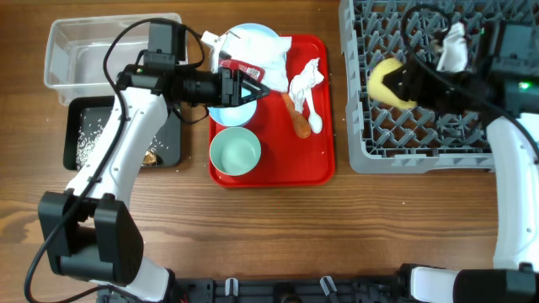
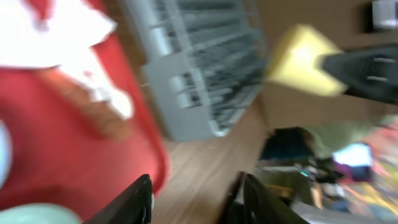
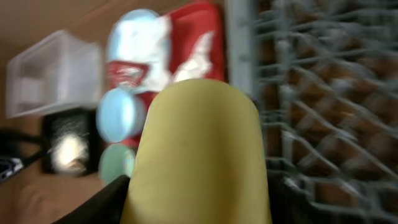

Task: Sort waste into correct bins and load items into the dishwasher rack
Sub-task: 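Place the yellow cup into the grey dish rack with the right gripper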

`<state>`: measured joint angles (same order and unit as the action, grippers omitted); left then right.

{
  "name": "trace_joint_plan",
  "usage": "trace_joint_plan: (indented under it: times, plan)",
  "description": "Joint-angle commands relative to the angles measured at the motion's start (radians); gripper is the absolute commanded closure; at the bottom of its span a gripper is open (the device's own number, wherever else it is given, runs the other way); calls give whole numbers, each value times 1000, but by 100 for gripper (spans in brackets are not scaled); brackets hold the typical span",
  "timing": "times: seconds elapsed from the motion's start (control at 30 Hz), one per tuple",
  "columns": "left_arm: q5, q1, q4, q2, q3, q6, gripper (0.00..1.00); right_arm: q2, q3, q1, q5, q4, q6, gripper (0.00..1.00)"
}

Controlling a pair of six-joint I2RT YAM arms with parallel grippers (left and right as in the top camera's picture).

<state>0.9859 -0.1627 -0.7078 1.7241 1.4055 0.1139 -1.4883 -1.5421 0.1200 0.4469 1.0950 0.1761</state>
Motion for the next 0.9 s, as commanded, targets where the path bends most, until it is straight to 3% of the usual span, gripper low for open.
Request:
trace_joint_plan:
  times: [0.0,0.27,0.7,0.8,0.87]
  plan:
    - [-238,-5,-31,-9,5,-6,54,6,-72,-41,-311,78,53,53]
    - [-423,-5,-106,-8,5,-6,54,-94,-71,-93,-439,201,62,52]
    - [-438,-5,-116,-7,2,-6,54,-378,-69,-121,-431,226,49,51]
    - [-439,-5,-116,-7,2,-6,49,-398,-69,-121,-388,216,16,41]
    - [-439,-5,-116,-7,2,-6,44,-400,-69,-121,-367,206,7,24]
